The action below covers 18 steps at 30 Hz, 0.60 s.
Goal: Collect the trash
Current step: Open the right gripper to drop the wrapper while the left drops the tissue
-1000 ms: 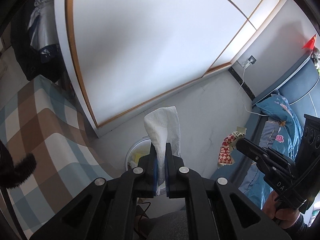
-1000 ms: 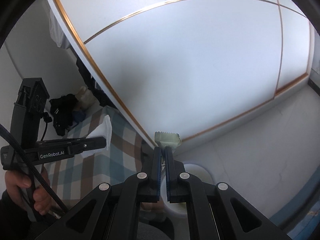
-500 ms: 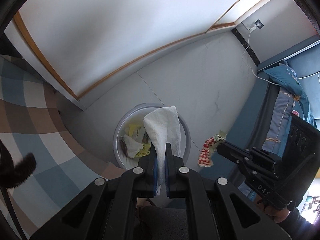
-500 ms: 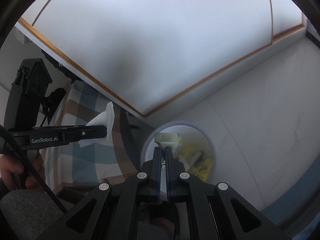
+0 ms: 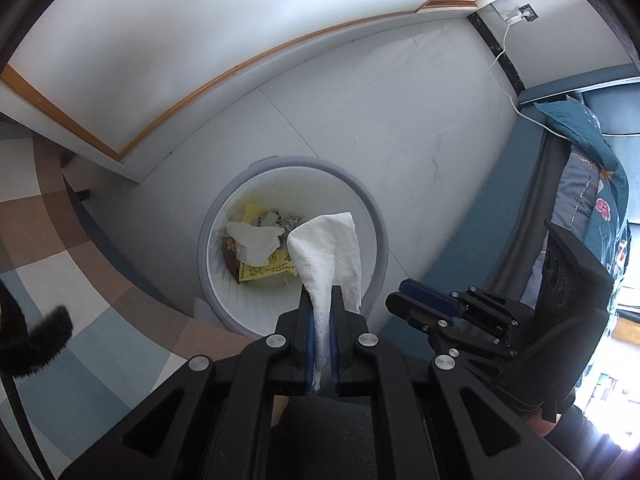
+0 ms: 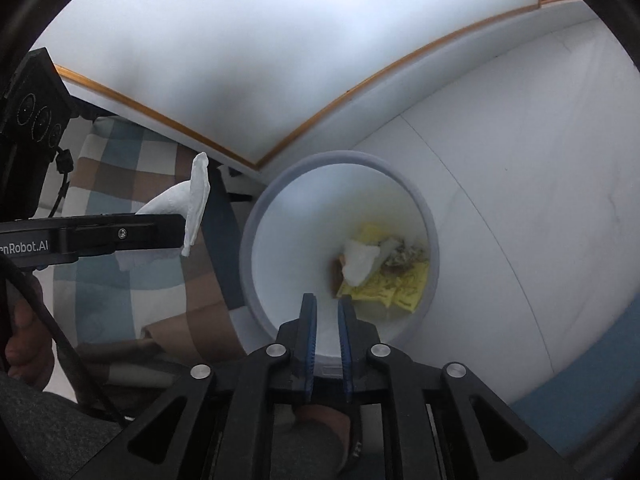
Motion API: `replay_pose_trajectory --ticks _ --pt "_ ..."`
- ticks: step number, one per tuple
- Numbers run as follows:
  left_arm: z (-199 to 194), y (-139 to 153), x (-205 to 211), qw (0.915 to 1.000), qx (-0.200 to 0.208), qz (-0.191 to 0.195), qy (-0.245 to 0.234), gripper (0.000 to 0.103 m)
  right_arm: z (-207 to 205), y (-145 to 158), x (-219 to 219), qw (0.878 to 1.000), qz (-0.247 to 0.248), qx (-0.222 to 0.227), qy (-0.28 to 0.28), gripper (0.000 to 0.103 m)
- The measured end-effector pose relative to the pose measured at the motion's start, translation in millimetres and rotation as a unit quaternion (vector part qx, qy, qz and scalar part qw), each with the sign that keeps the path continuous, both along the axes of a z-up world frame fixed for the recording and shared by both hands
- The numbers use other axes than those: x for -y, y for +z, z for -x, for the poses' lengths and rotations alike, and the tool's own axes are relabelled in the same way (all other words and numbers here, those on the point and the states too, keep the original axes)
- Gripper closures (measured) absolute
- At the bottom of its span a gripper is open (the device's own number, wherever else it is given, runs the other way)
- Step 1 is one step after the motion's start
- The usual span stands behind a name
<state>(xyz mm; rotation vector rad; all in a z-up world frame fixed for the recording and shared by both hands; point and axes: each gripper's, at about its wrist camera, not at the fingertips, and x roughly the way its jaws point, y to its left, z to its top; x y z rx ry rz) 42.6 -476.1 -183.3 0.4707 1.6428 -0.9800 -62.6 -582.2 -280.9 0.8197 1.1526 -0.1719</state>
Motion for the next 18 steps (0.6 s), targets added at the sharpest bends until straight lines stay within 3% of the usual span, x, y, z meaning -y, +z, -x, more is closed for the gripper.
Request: replay_pose_trajectory --ticks 11,13,16,18 --pt "4.5 -13.6 9.0 0.9996 -0.01 -0.024 -0.008 0.097 16.0 3.0 19.5 0.999 0.002 -0.023 -0.027 0.05" --pt "2.8 -18.9 9.1 0.9993 -0.014 -0.033 -0.009 0.087 19.5 1.5 23.3 0.999 0.007 -0.034 -0.037 0.045" --pt "2.7 -22.3 8.1 0.9991 -0.016 -0.038 -0.007 0.068 21.1 -1.8 25.1 0.998 0.001 -0.039 -0.041 0.045" --pt "2.9 -19.7 7.3 0.9993 -0.013 -0.033 -0.007 0.06 21.6 -2.6 24.5 0.998 -0.003 -0.04 -0.041 0.045"
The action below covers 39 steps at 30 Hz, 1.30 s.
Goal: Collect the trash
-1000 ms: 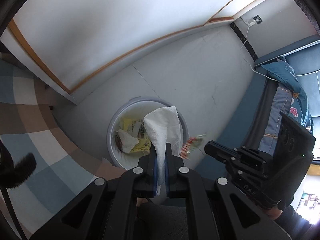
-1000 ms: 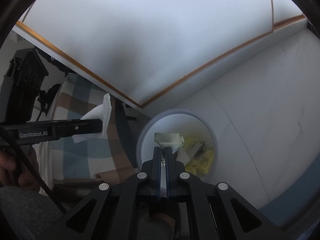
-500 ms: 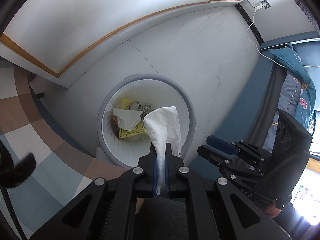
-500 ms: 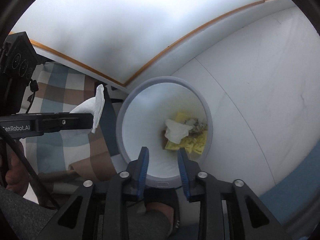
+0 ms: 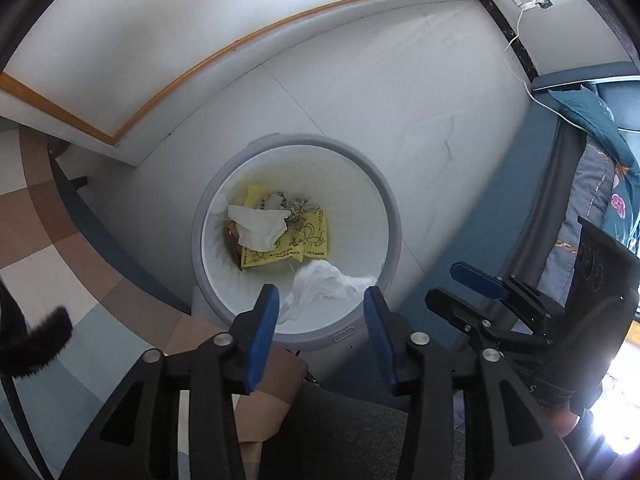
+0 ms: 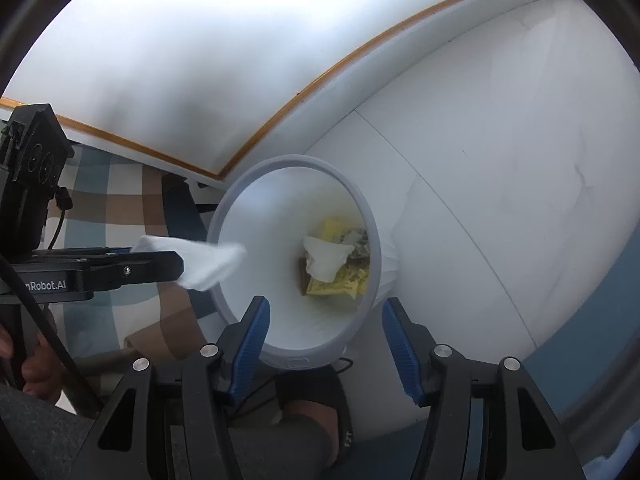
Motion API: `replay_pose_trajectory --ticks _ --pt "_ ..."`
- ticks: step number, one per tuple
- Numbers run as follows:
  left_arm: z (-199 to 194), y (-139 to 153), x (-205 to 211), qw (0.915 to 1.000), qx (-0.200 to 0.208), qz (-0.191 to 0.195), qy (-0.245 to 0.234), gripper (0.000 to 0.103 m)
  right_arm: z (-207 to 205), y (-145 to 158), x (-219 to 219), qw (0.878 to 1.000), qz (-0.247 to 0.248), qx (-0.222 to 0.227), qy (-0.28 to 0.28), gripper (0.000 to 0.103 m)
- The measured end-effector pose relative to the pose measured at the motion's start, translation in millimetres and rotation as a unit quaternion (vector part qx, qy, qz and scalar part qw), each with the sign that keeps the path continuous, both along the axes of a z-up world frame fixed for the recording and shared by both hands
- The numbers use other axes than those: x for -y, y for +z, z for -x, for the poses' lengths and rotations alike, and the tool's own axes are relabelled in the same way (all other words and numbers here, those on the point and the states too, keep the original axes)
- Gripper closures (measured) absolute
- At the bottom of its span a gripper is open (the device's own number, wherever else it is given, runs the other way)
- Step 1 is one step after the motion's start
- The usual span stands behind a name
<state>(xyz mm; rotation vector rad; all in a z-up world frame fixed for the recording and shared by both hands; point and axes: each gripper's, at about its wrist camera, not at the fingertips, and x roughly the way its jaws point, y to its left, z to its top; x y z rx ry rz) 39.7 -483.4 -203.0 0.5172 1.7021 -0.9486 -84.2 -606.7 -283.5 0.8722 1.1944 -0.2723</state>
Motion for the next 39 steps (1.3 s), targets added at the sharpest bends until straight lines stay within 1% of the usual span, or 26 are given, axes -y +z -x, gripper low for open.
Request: replay_pose_trajectory --ticks 2,3,5,9,11,12,17,20,26,29,32,35,39 --pt "-0.5 1.1 -0.7 1.0 0.004 0.0 0.002 0.047 2.0 1.1 1.0 1.0 -0.001 0.002 -0.002 0.043" --pt "-0.7 1.8 -1.7 1.0 0.005 0.0 0.005 0.044 2.9 1.7 1.6 1.0 -0.002 0.004 -0.004 0.041" --pt "-0.9 2.6 -2.9 0.9999 0.002 0.006 0.008 0.033 3.8 2.4 1.8 1.0 -0.01 0.009 -0.007 0.037" --pt "-3.9 8.2 -9.3 0.9994 0.029 0.012 0.018 0.033 4.9 8.8 1.4 1.0 -0.003 0.015 -0.009 0.035" --pt "-4.6 14.3 -12.9 0.9979 0.058 0.016 0.026 0.033 5.5 13.7 1.5 1.0 0.004 0.02 -0.01 0.034" --pt "-4.6 18.4 -15.4 0.9969 0.07 0.024 0.028 0.033 5.6 16.1 1.6 1.0 0.007 0.022 -0.011 0.032" --pt "-7.1 40.7 -29.6 0.9882 0.135 0.053 0.05 0.033 4.9 31.1 1.6 0.999 0.02 0.041 -0.016 0.028" --pt "-11.1 54.2 -36.6 0.9826 0.161 0.065 0.066 0.033 3.1 40.6 -0.1 0.998 0.026 0.05 -0.014 0.025" --pt "-7.9 73.7 -46.9 0.9778 0.179 0.076 0.077 0.033 1.4 60.8 -5.3 0.997 0.032 0.068 -0.013 0.02" --pt "-1.4 83.6 -51.3 0.9733 0.198 0.086 0.078 0.032 1.1 72.4 -6.8 0.996 0.035 0.076 -0.01 0.018" --pt "1.0 92.0 -55.7 0.9715 0.199 0.098 0.085 0.032 2.0 83.2 -7.8 0.996 0.038 0.082 -0.008 0.017" --pt "3.9 100.0 -59.2 0.9694 0.206 0.101 0.087 0.032 5.7 92.6 -8.9 0.995 0.036 0.089 -0.013 0.015" --pt "6.0 107.7 -64.6 0.9691 0.205 0.104 0.089 0.032 9.3 101.1 -10.8 0.995 0.036 0.091 -0.013 0.014"
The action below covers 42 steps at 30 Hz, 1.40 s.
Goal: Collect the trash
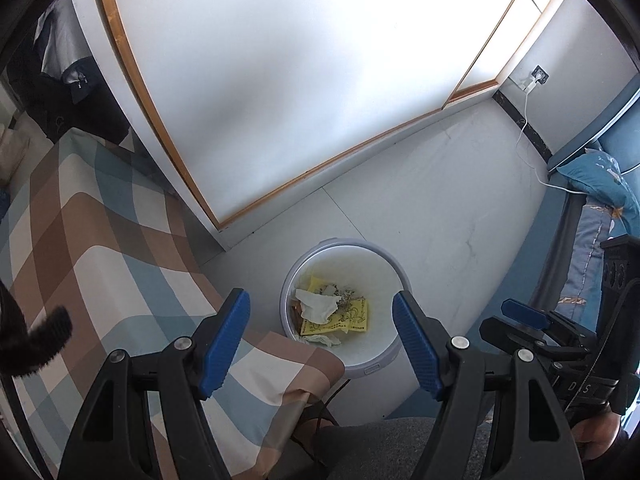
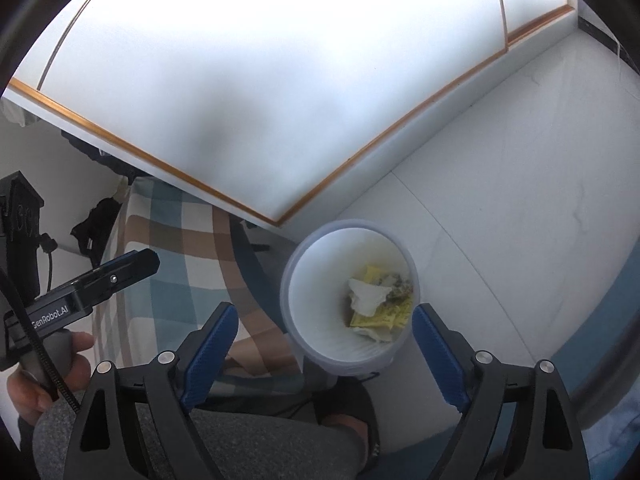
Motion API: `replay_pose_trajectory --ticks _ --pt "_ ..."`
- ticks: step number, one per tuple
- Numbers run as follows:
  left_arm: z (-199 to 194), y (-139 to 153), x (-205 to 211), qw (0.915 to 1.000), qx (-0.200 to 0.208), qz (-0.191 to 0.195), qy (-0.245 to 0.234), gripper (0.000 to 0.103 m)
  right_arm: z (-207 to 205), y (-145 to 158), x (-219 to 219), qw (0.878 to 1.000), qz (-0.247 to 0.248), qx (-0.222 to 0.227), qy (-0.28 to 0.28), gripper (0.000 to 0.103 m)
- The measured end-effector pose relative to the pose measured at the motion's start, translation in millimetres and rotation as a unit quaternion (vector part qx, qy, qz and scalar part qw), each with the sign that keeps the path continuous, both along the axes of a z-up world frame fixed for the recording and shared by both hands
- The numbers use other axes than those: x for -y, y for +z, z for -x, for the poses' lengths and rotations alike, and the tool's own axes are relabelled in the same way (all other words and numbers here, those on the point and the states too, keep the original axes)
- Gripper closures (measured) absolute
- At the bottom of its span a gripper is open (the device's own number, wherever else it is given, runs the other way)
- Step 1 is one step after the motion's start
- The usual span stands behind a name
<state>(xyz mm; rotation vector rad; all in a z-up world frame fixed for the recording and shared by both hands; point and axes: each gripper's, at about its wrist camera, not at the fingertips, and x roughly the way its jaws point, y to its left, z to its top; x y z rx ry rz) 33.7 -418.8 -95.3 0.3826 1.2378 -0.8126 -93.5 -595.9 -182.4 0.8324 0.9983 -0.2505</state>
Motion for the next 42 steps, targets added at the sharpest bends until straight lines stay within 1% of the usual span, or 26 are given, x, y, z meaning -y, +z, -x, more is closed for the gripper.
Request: replay_pose_trajectory --ticks 5,14,26,28,42 --pt "3.7 4.1 -2.9 1.0 0.009 -0.002 -0.001 0.032 3.9 7.2 -2.5 1.0 0.008 0.001 0.003 0.013" --pt "6.7 7.5 -4.8 1.0 0.004 -0.005 0.003 0.032 5.2 11.7 -2.5 1.0 0.011 0.001 -0.002 0.013" --pt "11.9 10.1 -8.5 1.0 0.003 -0.005 -0.002 0.032 4.2 12.3 -3.0 1.0 0.013 0.002 -0.001 0.013" --pt "12.1 10.6 -9.5 0.9999 0.009 -0.007 0.002 0.032 3.8 11.8 -3.2 1.0 0.013 0.0 -0.002 0.013" --pt "13.9 11.8 -9.5 0.9999 0.011 -0.006 0.005 0.032 4.1 9.9 -3.3 1.0 0.009 -0.002 -0.005 0.013"
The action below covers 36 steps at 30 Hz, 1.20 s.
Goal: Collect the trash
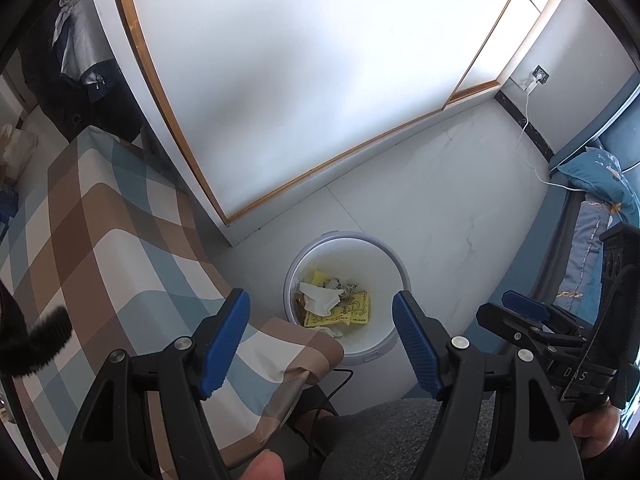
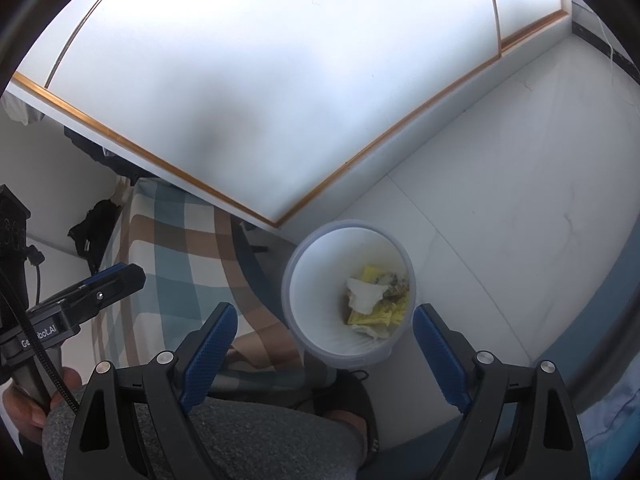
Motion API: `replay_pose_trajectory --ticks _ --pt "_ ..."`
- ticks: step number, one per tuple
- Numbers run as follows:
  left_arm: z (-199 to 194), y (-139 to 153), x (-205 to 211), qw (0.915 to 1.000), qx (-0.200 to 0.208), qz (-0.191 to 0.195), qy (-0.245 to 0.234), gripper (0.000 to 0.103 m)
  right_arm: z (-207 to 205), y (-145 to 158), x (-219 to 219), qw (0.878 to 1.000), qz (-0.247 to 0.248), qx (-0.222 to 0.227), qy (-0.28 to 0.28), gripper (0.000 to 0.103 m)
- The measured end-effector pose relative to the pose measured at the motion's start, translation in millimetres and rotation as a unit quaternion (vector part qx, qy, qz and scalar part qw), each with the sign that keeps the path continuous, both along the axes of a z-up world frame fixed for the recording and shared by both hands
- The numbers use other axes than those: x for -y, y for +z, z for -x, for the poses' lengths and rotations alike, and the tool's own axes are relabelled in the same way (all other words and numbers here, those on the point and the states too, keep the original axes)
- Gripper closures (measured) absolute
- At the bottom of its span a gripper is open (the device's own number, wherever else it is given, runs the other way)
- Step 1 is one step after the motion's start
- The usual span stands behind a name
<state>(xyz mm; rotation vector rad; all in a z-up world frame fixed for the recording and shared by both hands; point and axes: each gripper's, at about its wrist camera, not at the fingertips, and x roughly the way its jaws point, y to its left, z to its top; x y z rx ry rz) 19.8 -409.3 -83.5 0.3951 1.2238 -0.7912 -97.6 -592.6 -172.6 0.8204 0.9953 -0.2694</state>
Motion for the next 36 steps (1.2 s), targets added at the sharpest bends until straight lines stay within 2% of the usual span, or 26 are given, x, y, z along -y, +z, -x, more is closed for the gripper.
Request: replay_pose_trajectory --ticks 13,36 --pt "2.1 -1.9 -0.6 1.0 -0.005 0.003 -0.001 0.032 -1.3 -0.7 0.7 1.0 -0.001 -0.001 0.002 0.013" --pt "4.8 4.7 -2.2 0.9998 0.012 0.011 0.006 0.032 -1.3 0.1 1.0 1.0 0.001 -0.002 0.003 0.013"
